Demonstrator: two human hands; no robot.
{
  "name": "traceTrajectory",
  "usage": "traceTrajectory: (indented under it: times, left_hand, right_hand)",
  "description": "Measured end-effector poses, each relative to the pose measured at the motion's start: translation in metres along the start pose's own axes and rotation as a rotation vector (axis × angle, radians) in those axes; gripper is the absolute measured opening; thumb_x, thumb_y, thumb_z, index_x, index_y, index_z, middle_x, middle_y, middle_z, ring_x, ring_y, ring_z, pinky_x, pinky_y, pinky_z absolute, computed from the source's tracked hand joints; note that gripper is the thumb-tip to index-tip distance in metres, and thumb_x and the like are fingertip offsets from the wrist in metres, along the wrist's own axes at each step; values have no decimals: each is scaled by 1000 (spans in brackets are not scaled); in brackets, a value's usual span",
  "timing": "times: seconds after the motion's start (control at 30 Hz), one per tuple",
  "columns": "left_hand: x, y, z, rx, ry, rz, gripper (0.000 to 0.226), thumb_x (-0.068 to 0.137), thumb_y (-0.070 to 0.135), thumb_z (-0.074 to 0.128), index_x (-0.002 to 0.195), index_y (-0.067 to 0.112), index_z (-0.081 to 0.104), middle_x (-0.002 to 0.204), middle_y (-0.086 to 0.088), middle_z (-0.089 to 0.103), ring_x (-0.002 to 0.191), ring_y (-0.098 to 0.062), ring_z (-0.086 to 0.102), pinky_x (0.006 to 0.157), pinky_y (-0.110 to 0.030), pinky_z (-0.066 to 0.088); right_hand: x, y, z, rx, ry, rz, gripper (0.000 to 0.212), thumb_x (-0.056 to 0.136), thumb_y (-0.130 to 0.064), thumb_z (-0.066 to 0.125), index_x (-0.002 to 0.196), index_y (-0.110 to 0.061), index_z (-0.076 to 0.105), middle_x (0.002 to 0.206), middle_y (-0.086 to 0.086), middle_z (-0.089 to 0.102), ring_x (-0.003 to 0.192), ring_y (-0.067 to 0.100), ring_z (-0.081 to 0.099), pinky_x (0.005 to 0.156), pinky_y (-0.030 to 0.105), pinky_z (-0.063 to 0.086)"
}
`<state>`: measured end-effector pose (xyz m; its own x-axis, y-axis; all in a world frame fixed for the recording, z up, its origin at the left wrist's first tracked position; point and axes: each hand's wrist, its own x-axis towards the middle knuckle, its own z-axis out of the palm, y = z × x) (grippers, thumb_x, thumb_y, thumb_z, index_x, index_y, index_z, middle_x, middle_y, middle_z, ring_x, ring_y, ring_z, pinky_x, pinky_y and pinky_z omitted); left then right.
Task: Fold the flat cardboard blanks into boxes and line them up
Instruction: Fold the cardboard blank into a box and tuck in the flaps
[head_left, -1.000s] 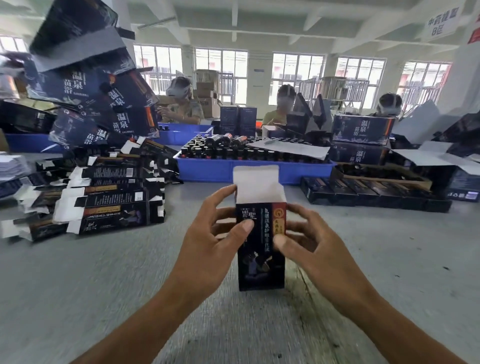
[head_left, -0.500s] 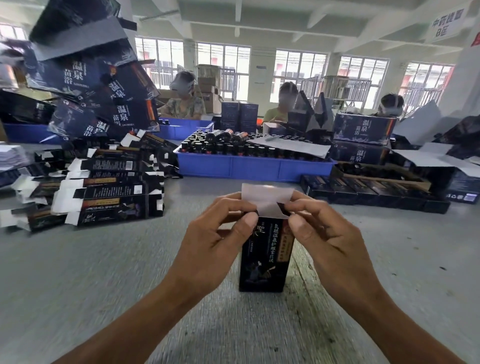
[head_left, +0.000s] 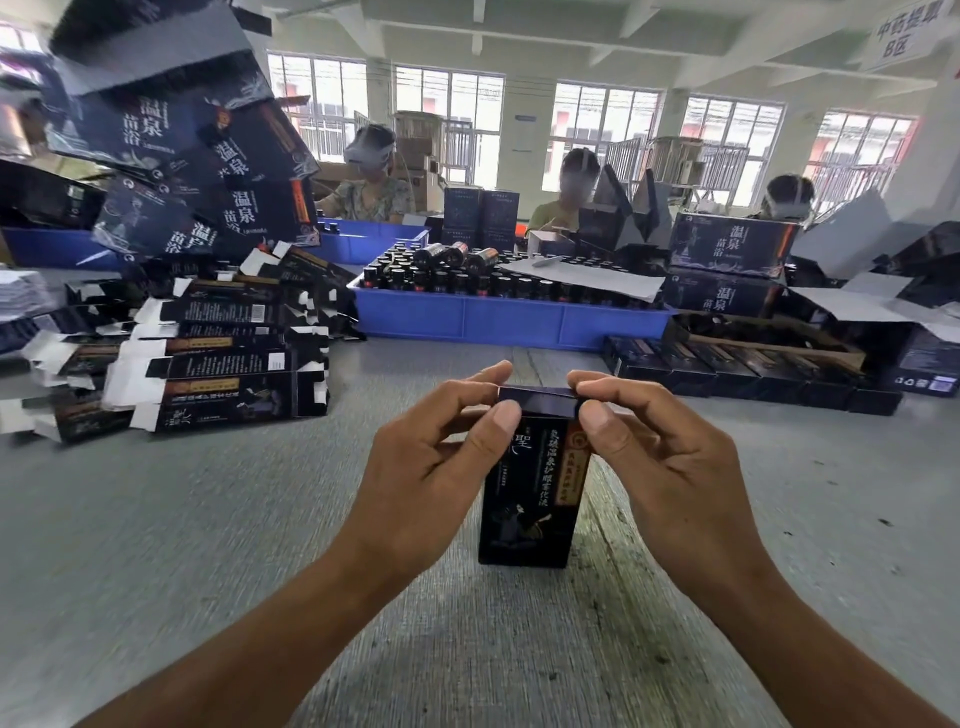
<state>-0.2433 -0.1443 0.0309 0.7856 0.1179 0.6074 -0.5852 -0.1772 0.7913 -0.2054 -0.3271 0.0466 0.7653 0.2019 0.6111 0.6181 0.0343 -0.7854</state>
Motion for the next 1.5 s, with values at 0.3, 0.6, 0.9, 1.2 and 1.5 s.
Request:
traceTrajectory:
  times: [0.3,0.6,0.9,1.2,1.5]
  left_hand:
    - [-1,5,2,-9,55,-11,29,94,39,62,121,43,53,126,16,68,108,-11,70,83,-20,56]
    - [-3,6,6,134,88,69,26,92,32,59,115,36,71,107,16,72,99,-3,68,73,-6,48]
    - [3,-10,-1,235,57,208,23,92,49,57,107,39,72,123,11,69,111,-11,67,82,-24,57]
    - [2,-18,-2,362,-43,198,46,87,32,65,123,58,56,112,26,67,97,2,68,65,-11,54]
    - [12,-37,-16,150,136,-132,47,71,52,67,114,66,51,100,2,73,78,-14,75,57,-34,61]
  right_hand:
    - [0,2,-2,-29,-13,-8,18,88,-32,63,102,-30,73,112,-16,73,103,6,70,80,15,55]
    - [4,-1,-9,-19,-30,42,12,95,-24,67,99,-32,75,104,-15,74,94,6,70,76,15,54]
    - [4,10,-9,-194,-27,-125,11,95,-23,69,101,-16,75,120,-12,68,113,7,64,85,17,53]
    - [4,31,-10,-365,-78,-111,30,99,-40,58,129,-39,58,127,-16,62,116,1,59,91,25,55]
    - [-12,47,10,-610,-336,90,83,79,-64,69,143,-61,15,143,-17,45,116,4,54,103,38,49]
